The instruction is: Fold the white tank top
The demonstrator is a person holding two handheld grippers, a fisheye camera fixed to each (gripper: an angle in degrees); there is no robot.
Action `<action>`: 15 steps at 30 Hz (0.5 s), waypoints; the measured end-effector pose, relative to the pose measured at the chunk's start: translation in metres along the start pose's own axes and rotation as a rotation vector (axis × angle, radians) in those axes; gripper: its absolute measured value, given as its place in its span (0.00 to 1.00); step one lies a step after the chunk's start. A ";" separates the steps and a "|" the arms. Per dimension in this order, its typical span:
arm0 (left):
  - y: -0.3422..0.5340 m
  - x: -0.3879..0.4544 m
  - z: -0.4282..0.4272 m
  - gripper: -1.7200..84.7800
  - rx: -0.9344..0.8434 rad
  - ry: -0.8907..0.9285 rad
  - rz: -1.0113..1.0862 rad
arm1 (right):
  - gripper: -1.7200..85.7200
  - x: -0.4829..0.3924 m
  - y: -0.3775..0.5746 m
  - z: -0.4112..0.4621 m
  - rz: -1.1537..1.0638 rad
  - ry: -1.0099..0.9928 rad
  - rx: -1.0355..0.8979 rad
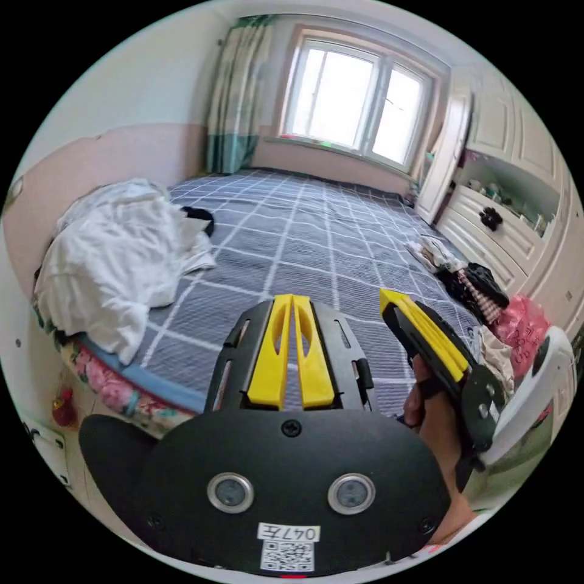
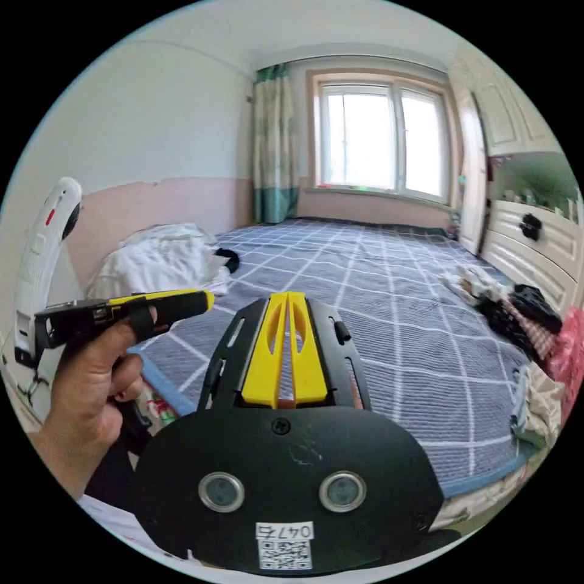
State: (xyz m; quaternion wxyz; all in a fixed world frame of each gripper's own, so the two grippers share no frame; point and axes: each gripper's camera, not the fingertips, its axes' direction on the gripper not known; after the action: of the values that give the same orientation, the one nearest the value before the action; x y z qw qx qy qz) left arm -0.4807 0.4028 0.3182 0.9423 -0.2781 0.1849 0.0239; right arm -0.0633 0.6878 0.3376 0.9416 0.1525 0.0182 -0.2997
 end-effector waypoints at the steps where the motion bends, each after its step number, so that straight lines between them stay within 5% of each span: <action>1: 0.016 -0.044 -0.015 0.01 0.013 -0.019 -0.011 | 0.02 -0.034 -0.013 0.009 -0.060 -0.067 -0.004; 8: 0.108 -0.256 -0.091 0.04 -0.015 -0.216 -0.126 | 0.06 -0.180 -0.082 0.049 -0.326 -0.295 -0.026; 15: 0.169 -0.372 -0.105 0.13 -0.052 -0.243 -0.195 | 0.05 -0.295 -0.172 0.111 -0.551 -0.451 -0.119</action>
State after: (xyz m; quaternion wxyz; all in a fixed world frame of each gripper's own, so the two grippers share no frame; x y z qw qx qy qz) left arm -0.8867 0.5110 0.2837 0.9481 -0.3139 0.0409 -0.0297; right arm -0.4092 0.6864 0.4329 0.8129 0.0170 -0.1323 -0.5669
